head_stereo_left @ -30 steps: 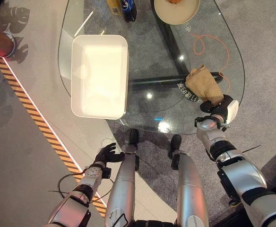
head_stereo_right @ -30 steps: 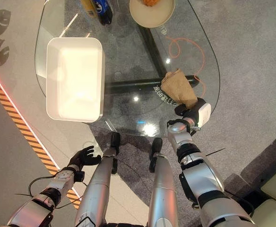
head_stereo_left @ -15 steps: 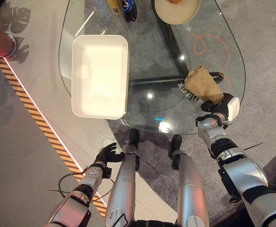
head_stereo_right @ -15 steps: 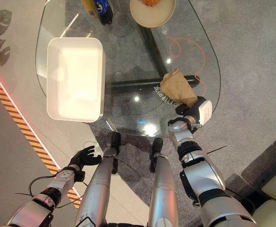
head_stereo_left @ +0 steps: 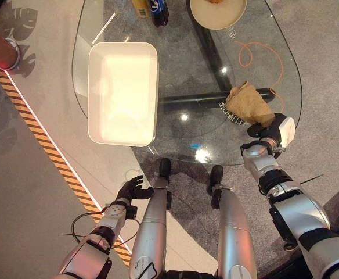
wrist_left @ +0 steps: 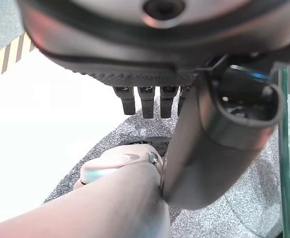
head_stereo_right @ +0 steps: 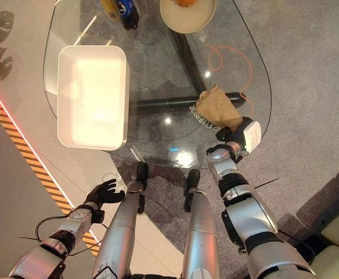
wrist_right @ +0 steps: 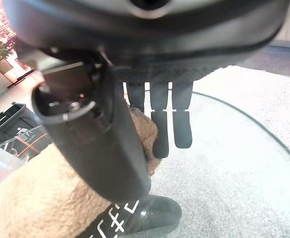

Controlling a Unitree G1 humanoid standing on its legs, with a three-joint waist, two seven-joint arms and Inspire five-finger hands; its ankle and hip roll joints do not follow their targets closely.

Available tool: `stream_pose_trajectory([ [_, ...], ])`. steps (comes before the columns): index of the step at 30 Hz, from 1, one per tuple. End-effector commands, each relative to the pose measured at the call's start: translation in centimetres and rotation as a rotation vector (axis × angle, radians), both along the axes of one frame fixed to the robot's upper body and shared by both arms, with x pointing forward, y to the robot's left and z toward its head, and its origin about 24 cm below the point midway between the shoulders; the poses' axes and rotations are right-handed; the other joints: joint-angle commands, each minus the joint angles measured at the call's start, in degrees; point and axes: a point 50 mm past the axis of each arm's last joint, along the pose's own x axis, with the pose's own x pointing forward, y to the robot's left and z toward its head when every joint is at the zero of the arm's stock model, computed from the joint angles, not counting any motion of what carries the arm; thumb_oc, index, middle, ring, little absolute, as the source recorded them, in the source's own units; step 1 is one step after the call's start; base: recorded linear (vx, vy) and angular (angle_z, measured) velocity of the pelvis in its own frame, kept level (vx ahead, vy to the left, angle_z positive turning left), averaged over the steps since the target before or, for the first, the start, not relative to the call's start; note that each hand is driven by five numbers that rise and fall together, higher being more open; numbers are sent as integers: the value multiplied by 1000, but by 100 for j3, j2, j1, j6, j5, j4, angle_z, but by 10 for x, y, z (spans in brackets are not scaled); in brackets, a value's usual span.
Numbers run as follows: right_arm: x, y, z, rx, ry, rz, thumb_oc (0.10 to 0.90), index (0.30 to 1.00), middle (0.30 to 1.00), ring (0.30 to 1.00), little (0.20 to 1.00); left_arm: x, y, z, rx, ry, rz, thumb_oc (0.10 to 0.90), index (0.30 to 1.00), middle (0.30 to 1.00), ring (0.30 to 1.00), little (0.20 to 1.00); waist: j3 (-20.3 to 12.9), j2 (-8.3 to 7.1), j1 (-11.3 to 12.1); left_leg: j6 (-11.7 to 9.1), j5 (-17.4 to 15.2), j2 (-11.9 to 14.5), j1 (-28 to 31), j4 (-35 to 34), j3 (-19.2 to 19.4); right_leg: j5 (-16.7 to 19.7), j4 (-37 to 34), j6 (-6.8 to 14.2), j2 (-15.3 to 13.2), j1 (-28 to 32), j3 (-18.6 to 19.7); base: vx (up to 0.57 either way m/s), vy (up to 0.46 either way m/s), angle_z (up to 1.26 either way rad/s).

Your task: Wipe the table with a cloth and put it in the basket.

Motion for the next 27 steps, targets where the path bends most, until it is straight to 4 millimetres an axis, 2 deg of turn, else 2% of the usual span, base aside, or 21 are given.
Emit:
stream_pose_trajectory([
  [1, 13, 12, 51, -202, -139, 118, 100, 300, 300, 300, 200, -29, -2, -25, 15, 128, -27, 800, 900, 900, 900, 900, -91, 166, 179, 596, -193, -278, 81, 185, 433, 422, -394, -19, 172, 197, 6, 0, 0, 0],
  [9, 19, 46, 80, -363, -193, 264, 100, 300, 300, 300, 200, -26, -3, -23, 14, 119, -33, 800, 900, 900, 900, 900, -91, 170, 207, 579, -171, -301, 76, 160, 437, 434, -431, -21, 149, 193, 0, 0, 0, 0],
  [11, 19, 49, 81, -368, -196, 272, 100, 300, 300, 300, 200, -26, -3, -23, 14, 120, -34, 800, 900, 900, 900, 900, -91, 171, 211, 577, -167, -304, 78, 155, 435, 435, -437, -21, 148, 196, -1, 0, 0, 0],
  [17, 18, 77, 88, -437, -235, 381, 100, 300, 300, 300, 200, -26, -5, -23, 14, 118, -40, 800, 900, 900, 900, 900, -91, 191, 247, 567, -130, -327, 105, 94, 425, 444, -492, -33, 127, 230, -30, -1, 1, 1],
  [27, 15, 105, 91, -564, -246, 497, 100, 300, 300, 300, 200, -24, -10, -22, 18, 114, -55, 800, 900, 900, 900, 900, -91, 206, 279, 555, -93, -358, 120, 50, 410, 467, -541, -34, 96, 250, -70, -4, -2, 5],
])
